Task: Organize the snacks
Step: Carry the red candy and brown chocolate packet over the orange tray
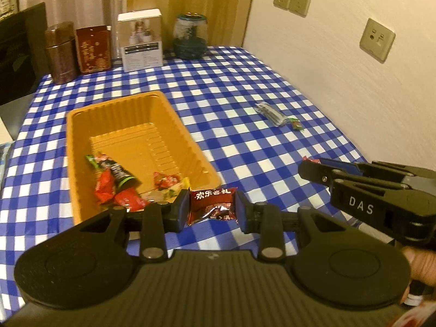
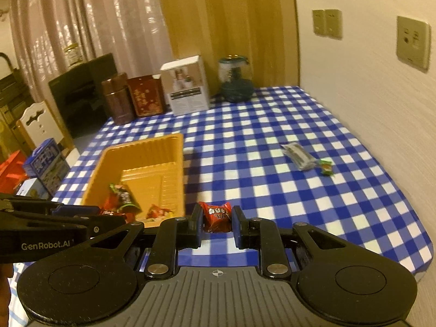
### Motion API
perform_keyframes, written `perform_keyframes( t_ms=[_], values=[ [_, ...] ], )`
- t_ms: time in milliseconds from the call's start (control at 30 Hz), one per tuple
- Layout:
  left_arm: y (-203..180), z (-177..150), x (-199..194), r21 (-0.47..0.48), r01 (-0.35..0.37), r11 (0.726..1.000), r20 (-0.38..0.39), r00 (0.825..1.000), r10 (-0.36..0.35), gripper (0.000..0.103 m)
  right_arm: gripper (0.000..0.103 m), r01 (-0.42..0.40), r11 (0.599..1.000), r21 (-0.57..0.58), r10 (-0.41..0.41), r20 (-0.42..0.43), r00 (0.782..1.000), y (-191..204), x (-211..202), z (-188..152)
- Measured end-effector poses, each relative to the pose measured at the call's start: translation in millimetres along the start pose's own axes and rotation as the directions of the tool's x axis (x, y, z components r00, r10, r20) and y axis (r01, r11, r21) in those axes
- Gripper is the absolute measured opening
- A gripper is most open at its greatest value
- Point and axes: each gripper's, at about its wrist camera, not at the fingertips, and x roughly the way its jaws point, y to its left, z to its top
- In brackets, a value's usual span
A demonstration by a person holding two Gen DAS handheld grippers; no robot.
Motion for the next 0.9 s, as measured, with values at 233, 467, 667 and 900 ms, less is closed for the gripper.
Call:
perform_keyframes(
  t_ms=[233,467,667,900],
  values=[
    [20.8,-6.1,-13.0,-0.031,-0.035,0.999,0.015,0.999,0.035,0.032,0.022,-0.041,0.998,-0.043,0.04,-0.007,0.999,23.6,4.6,1.7],
    [53.2,-10.9,-18.7,-0.092,-0.082,0.992,0.018,0.996,0.084,0.032,0.022,-0.073,0.995,-0.074,0.072,-0.022,0.997,44.5,17.1,5.5],
    [76.3,-8.3,-16.7,-0.139,-0.111,0.984,0.024,0.993,0.116,0.032,0.022,-0.101,0.991,-0.092,0.098,-0.036,0.995,58.5,35.3,10.1],
    [93.9,-2.4,-1.4,-0.178,-0.127,0.976,0.016,0.991,0.132,0.032,0.022,-0.129,0.985,-0.111,0.123,-0.057,0.991,70.9,60.0,15.8]
  ],
)
